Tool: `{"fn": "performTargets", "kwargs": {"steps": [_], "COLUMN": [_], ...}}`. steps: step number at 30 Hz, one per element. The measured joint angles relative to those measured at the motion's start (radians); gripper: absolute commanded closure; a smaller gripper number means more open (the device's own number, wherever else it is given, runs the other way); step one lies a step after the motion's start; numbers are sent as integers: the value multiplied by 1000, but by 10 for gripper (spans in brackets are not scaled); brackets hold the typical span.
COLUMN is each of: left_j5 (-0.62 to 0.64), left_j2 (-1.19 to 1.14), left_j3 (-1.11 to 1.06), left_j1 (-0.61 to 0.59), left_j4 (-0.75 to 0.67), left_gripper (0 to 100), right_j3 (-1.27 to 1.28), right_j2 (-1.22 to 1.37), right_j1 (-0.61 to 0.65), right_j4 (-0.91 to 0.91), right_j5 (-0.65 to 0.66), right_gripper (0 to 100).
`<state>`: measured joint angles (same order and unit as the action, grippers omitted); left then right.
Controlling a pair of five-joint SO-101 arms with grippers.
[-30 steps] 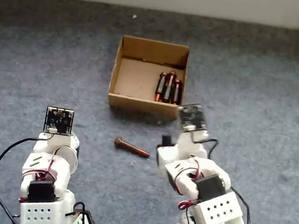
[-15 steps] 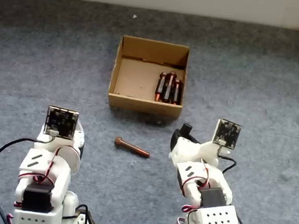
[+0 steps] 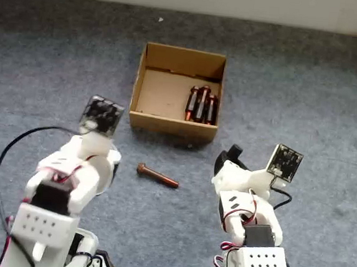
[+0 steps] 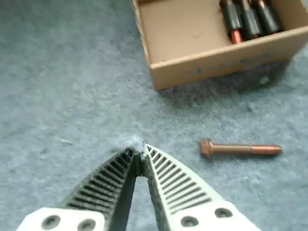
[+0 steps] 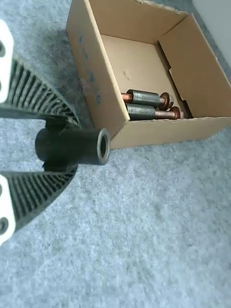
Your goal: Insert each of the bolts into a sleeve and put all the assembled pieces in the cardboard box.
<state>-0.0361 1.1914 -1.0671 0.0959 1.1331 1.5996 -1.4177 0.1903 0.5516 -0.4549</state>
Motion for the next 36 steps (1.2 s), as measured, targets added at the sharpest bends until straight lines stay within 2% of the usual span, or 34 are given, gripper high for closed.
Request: {"fn": "performTargets", "kwargs": {"steps": [6,11,14,19,25,36], "left_j5": [255,468,545,617,661,671], "left_j2": [-387,-669,-825,-1034,-1152,-1364], "left_j3": [127,221,278,361,450,629], "left_j1": [140,176,198,247,278,269], "left_j4": [15,15,15,15,14,12], "left_gripper": [782,772,772,770,769,772], "right_j3": [0,0,0,0,0,6], "right_j2": [0,0,0,0,0,-2], "right_j1": [0,0,0,0,0,0], "right_j4": [0,0,0,-2,-2,-2], "right_j5": [0,0,0,0,0,0], "right_gripper": [993,993,993,993,993,993]}}
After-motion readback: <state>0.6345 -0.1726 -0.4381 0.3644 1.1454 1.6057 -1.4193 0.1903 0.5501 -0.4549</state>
